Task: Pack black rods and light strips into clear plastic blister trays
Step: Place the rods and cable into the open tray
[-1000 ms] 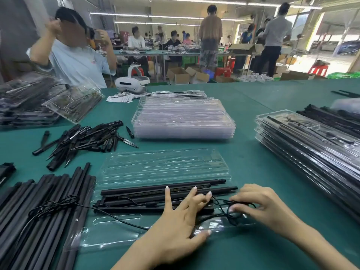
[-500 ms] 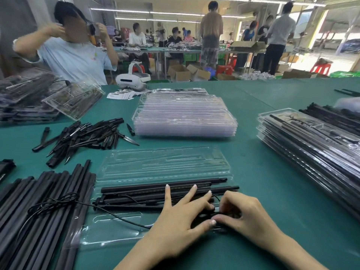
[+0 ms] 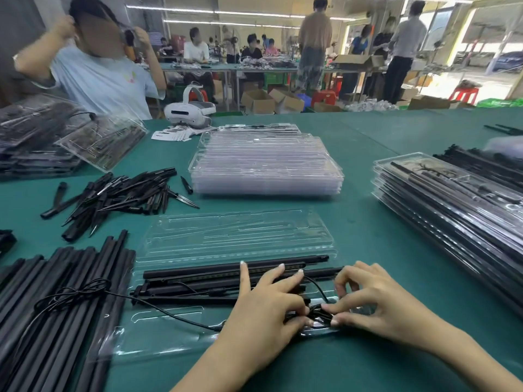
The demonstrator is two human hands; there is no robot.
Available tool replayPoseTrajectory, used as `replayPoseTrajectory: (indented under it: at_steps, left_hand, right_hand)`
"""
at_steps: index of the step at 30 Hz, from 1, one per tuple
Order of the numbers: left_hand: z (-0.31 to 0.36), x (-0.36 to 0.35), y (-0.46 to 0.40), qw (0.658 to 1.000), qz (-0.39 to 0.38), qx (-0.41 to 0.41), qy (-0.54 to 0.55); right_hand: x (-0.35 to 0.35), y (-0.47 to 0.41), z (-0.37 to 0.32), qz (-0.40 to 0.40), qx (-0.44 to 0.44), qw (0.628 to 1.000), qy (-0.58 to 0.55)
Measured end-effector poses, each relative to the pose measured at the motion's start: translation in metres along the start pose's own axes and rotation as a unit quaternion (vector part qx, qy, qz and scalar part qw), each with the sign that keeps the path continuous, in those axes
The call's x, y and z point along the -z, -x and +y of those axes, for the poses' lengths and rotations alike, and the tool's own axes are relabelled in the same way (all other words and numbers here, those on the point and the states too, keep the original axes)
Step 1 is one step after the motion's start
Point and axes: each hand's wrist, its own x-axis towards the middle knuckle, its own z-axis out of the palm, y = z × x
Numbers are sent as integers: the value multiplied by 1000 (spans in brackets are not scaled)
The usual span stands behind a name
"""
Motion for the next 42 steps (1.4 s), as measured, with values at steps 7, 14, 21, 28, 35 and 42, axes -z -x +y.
replayPoseTrajectory:
  at_steps: [7,14,21,28,35,42]
  left_hand:
    - [4,-3,2,1000,5,-10,-15]
    - [-22,2,4,995,-89,-40,24]
    - [-25,6,3,994,-66,-85,-25]
    - [-29,4,7,992,-73,-96,25]
    - [-33,4,5,992,-55,-109,43]
    - [-36,2,5,993,-63,-99,23]
  right_hand:
    - [6,-13,-4,-13,72,990,124]
    - [8,-14,-7,-42,44,995,73]
    - [0,-6,1,-111,-21,991,-71]
    - [4,-6,-13,-90,64,984,141]
    - [-2,-8,-2,-153,3,987,39]
    - [0,-13,-5,-177,-5,983,46]
